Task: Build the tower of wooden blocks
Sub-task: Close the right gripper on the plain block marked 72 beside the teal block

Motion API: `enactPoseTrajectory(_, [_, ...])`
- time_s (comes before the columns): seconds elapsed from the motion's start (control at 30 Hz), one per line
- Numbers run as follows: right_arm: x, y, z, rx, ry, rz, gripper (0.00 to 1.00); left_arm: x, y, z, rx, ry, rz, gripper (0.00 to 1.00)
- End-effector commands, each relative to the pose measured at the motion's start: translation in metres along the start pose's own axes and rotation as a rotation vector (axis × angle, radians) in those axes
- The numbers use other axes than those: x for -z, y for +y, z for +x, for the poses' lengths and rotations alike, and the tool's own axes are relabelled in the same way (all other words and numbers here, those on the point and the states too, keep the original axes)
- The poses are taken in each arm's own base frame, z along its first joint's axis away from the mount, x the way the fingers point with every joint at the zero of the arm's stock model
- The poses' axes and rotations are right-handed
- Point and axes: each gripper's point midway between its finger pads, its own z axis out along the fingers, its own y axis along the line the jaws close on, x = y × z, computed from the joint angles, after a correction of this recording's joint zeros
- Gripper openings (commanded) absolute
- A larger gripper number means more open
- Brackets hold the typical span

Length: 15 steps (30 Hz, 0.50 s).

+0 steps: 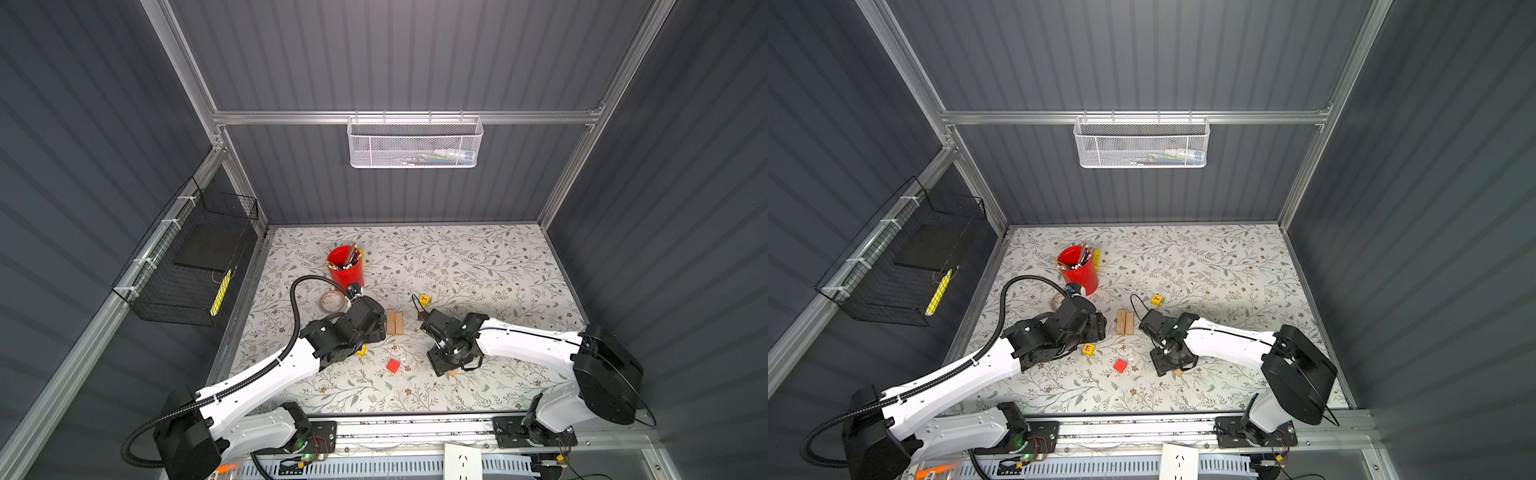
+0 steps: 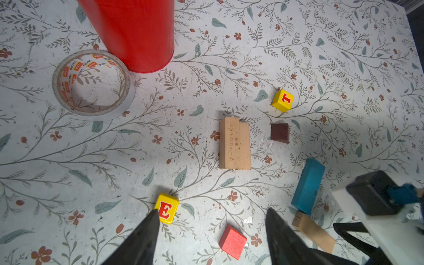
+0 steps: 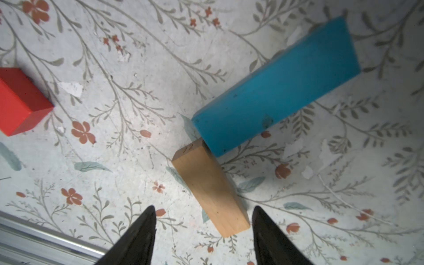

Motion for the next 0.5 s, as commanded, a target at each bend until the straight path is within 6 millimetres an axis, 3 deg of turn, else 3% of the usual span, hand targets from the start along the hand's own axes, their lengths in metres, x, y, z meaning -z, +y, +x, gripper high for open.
enactPoseTrajectory(0.0, [-0.003,0.002,-0.004,0.046,0.007,-0.018,0.65,-0.001,0.012,0.005,0.006,0.006,-0.044,0.73])
enactPoseTrajectory(0.37, [-0.009,0.03,0.002,0.037,0.034,-0.12,0.54,-0.007,0.013,0.006,0.004,0.01,-0.068,0.74])
enactPoseTrajectory(0.47, [-0.01,0.028,0.004,0.033,0.047,-0.091,0.51,-0.006,0.013,0.005,0.006,0.009,-0.065,0.74])
